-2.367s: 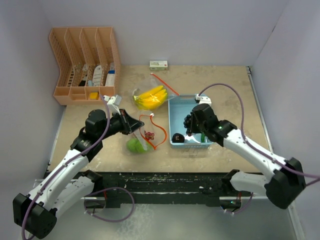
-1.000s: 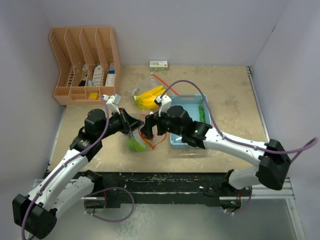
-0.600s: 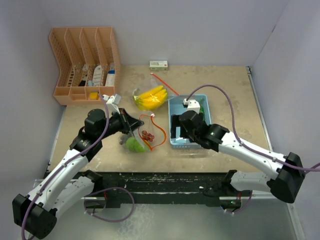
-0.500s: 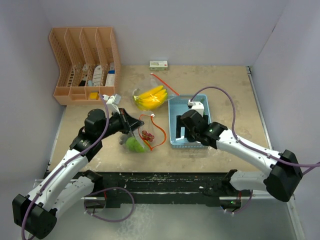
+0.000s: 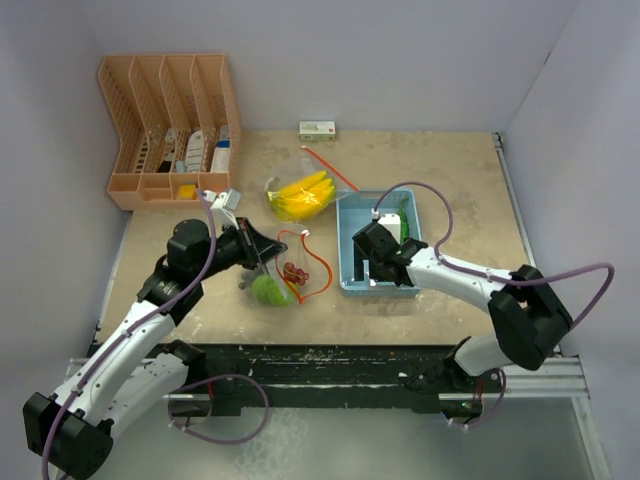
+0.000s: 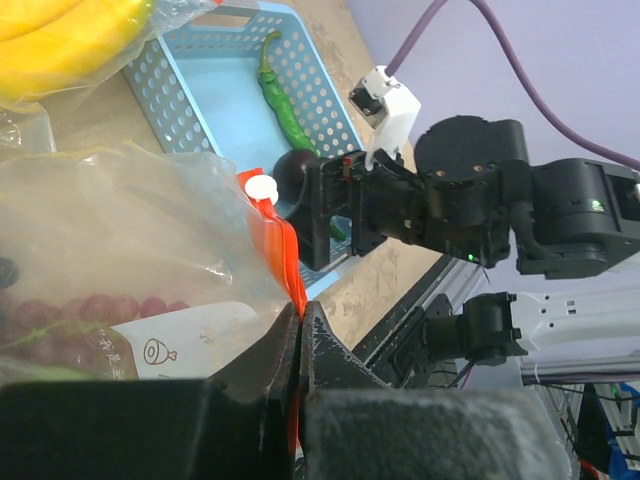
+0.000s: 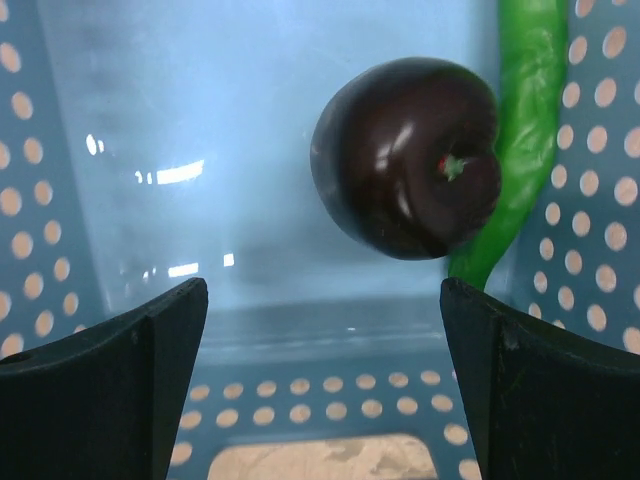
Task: Place the food in the zip-top bag and seal the zipper
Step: Pick up the fake fruit from the bin.
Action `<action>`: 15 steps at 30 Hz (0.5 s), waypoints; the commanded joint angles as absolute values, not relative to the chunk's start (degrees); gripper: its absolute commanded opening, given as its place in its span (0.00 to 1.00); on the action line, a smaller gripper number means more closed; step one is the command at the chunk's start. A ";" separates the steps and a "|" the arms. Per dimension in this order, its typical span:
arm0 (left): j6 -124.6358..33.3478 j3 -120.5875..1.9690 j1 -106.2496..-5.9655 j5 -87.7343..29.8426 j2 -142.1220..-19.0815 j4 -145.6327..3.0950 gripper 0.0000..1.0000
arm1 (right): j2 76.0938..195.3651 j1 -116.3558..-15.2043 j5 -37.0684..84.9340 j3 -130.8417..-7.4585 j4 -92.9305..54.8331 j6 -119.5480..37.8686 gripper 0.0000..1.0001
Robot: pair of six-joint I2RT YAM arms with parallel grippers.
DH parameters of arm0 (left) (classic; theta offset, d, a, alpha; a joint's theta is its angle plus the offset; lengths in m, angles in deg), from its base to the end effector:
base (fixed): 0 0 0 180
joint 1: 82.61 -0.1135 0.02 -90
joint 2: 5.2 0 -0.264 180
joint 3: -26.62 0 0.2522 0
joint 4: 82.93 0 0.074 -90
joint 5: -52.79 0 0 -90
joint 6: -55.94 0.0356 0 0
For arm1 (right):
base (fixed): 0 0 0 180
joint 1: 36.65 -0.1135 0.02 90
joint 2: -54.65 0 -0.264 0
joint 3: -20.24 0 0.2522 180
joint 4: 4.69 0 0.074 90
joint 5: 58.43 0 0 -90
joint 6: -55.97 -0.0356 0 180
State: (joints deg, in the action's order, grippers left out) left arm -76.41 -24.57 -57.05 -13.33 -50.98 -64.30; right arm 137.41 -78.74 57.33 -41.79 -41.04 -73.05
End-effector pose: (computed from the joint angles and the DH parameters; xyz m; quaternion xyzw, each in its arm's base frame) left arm 0.1658 -0.0953 0.3021 0.0151 0.7774 -0.4739 0.4134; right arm 0.2183 0.1764 0.1971 0.0381 0.9362 0.0172 0.3489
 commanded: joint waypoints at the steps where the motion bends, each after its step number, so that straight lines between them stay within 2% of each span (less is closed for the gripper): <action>1: -75.45 -26.94 -56.86 -12.44 -50.28 -67.13 0.00 | 139.99 -76.30 58.60 -42.73 -36.42 -70.83 1.00; 11: -74.68 -26.92 -56.85 -13.12 -50.21 -66.56 0.00 | 144.54 -70.59 57.90 -45.84 -29.91 -64.83 1.00; 15: -74.54 -26.87 -56.85 -12.96 -50.56 -66.78 0.00 | 147.01 -69.95 57.03 -48.16 -29.82 -63.37 0.95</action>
State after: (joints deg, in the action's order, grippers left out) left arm -76.24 -24.57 -57.05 -13.37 -50.93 -63.89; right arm 145.58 -70.43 57.35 -44.34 -32.52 -66.25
